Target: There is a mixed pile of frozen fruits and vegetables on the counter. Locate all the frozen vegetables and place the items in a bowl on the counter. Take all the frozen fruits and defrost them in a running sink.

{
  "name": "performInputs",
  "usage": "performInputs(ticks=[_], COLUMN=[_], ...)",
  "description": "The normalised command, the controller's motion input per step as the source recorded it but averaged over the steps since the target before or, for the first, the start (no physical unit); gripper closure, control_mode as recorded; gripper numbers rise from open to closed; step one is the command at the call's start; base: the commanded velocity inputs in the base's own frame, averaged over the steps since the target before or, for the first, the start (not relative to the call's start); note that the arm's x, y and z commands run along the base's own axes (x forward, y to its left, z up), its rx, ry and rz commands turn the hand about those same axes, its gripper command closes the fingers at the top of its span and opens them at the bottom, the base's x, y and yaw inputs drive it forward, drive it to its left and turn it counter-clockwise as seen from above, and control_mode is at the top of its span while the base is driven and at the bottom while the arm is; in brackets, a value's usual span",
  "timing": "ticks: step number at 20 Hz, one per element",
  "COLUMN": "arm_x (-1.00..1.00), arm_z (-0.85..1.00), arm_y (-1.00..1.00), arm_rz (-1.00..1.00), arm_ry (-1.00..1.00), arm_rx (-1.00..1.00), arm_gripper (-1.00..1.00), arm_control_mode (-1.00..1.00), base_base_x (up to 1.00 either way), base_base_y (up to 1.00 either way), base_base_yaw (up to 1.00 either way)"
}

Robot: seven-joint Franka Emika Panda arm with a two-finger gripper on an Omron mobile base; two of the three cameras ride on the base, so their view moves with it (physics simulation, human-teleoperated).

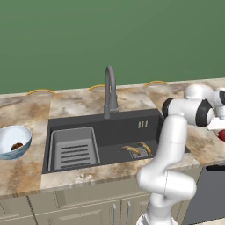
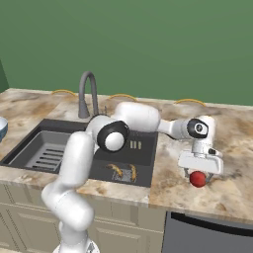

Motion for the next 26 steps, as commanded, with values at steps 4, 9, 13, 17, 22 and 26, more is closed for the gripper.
performInputs(ticks=[4,9,13,17,22,26], arm_x=[-0.01,0.00,0.00,0.10,0.17,0.07], arm_z=[0.76,0.65,0.38,0.26,0.37,0.26], arm_y=[0.72,0.73,0.79,0.79,0.80,0.83], arm_rz=[0.12,0.12,0.18,0.13,0.11,0.13], arm_ry=[-0.16,-0.16,-0.23,-0.35,-0.30,-0.25], arm_rx=[0.00,-0.01,0.00,0.01,0.04,0.06], arm_gripper=[1.00,1.00,1.00,1.00,1.00,1.00], arm_control_mode=[-1.00,-1.00,-1.00,-1.00,-1.00,-1.00], base_base_x=[0.00,0.00,0.00,0.00,0.00,0.00], base_base_y=[0.00,0.00,0.00,0.00,0.00,0.00], base_base_yaw=[0.00,0.00,0.00,0.00,0.00,0.00])
